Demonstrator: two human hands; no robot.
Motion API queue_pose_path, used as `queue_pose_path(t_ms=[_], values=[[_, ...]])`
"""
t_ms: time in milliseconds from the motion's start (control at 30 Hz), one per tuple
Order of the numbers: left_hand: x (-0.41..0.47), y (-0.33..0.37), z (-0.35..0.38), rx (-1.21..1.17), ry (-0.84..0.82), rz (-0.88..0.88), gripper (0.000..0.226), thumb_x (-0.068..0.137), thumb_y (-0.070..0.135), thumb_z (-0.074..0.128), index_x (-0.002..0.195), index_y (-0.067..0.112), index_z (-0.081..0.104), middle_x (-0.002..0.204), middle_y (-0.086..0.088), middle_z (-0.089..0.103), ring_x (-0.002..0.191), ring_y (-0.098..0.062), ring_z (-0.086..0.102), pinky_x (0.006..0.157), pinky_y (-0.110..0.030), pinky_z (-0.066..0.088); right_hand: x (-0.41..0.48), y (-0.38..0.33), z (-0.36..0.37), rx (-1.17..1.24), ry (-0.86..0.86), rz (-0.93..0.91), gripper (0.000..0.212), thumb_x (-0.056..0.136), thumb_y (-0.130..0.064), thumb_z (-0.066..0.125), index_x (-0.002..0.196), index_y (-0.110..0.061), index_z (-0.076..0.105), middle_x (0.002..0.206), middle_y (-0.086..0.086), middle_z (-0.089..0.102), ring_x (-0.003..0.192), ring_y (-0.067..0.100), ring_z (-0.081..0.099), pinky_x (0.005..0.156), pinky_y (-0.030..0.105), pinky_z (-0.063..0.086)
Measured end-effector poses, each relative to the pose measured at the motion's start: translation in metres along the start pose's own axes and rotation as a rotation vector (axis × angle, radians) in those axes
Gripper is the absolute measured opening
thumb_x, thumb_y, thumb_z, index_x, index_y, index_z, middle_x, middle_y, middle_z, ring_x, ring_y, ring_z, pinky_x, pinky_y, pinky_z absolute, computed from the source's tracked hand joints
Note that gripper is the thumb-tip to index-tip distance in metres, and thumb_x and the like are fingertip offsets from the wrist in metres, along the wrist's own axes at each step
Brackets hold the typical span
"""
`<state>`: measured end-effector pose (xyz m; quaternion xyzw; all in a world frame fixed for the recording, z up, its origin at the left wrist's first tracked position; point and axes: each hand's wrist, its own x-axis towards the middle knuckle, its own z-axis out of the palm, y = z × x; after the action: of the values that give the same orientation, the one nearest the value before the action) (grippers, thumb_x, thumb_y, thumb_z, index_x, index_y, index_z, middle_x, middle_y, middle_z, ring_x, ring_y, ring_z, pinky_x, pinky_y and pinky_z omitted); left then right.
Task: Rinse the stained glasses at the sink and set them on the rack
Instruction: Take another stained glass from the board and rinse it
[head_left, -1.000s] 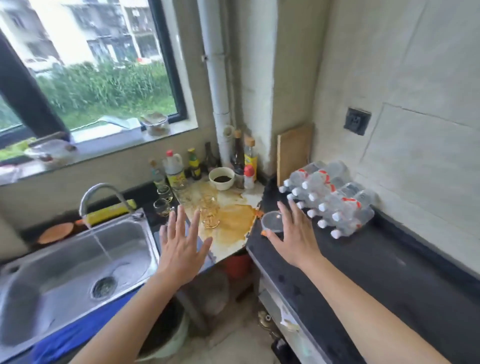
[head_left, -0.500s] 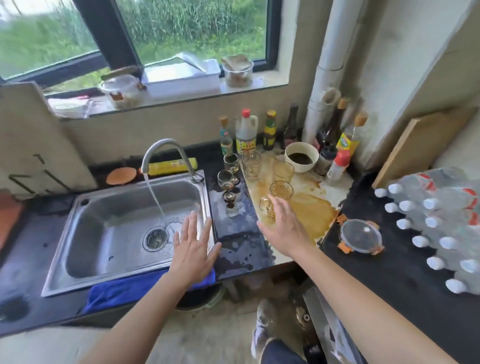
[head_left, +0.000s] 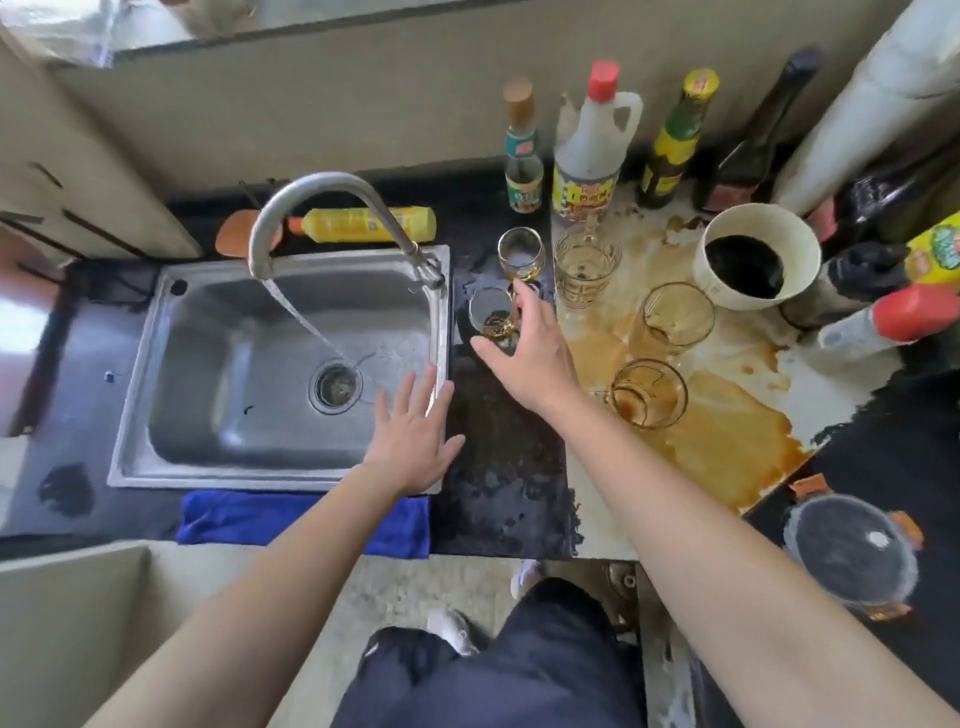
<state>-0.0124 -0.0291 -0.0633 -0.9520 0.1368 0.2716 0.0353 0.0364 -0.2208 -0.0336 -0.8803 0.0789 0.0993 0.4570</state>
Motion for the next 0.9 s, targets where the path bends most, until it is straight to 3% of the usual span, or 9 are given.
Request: queue_pose_path(t_ms=[167,333,467,600,733,900], values=[[0.010,-0.009,0.012,0.059,-0.102,0.003,0.076,0.103,0.057,0.028,0.161,0.016,0.000,0.169,-0.005,-0.007,0.155,-0.031,-0.009,0.122,-0.060,0.003,0.023,0.004,0.013,0.015,0.011,-0.055,0.074,0.092,-0.046,0.067,0.153,-0.020,0.034,0.153,0.004,0.043,0.136,0.021,0.046,0.110,0.038,0.042],[0.018,-0.031,0.006,0.030,-0.110,-0.022,0.072,0.104,0.055,0.029,0.161,0.018,0.004,0.169,-0.006,-0.008,0.155,-0.032,-0.011,0.122,-0.060,0.003,0.025,0.002,0.018,0.027,0.020,-0.050,0.069,0.091,-0.041,0.072,0.148,-0.022,0.038,0.148,0.004,0.045,0.130,0.020,0.049,0.102,0.029,0.037],[0.028,-0.068,-0.012,-0.001,-0.045,-0.050,0.073,0.104,0.053,0.032,0.161,0.019,0.003,0.169,-0.008,-0.010,0.155,-0.032,-0.011,0.123,-0.059,0.004,0.020,-0.004,0.023,0.020,0.053,0.001,0.070,0.089,-0.032,0.076,0.147,-0.022,0.039,0.146,0.006,0.048,0.130,0.024,0.050,0.106,0.035,0.043],[0.037,-0.116,-0.030,-0.008,0.040,-0.060,0.071,0.104,0.051,0.031,0.161,0.020,0.002,0.169,-0.010,-0.010,0.155,-0.033,-0.010,0.123,-0.058,0.004,0.014,-0.030,0.039,0.000,0.135,0.016,0.067,0.087,-0.036,0.076,0.144,-0.025,0.043,0.143,0.004,0.050,0.126,0.024,0.053,0.103,0.037,0.045],[0.038,-0.170,-0.040,-0.031,0.099,-0.033,0.073,0.104,0.052,0.031,0.160,0.019,0.001,0.169,-0.011,-0.007,0.155,-0.032,-0.007,0.122,-0.058,0.007,0.008,-0.079,0.073,0.027,0.204,0.039,0.067,0.086,-0.035,0.077,0.144,-0.023,0.044,0.141,0.001,0.051,0.126,0.020,0.053,0.099,0.030,0.040],[0.023,-0.240,-0.047,-0.075,0.161,0.011,0.075,0.103,0.054,0.031,0.161,0.017,0.002,0.169,-0.011,-0.005,0.155,-0.031,-0.005,0.123,-0.056,0.010,0.009,-0.141,0.141,-0.002,0.108,0.050,0.070,0.085,-0.038,0.079,0.144,-0.024,0.044,0.142,-0.001,0.051,0.128,0.017,0.050,0.103,0.029,0.039]])
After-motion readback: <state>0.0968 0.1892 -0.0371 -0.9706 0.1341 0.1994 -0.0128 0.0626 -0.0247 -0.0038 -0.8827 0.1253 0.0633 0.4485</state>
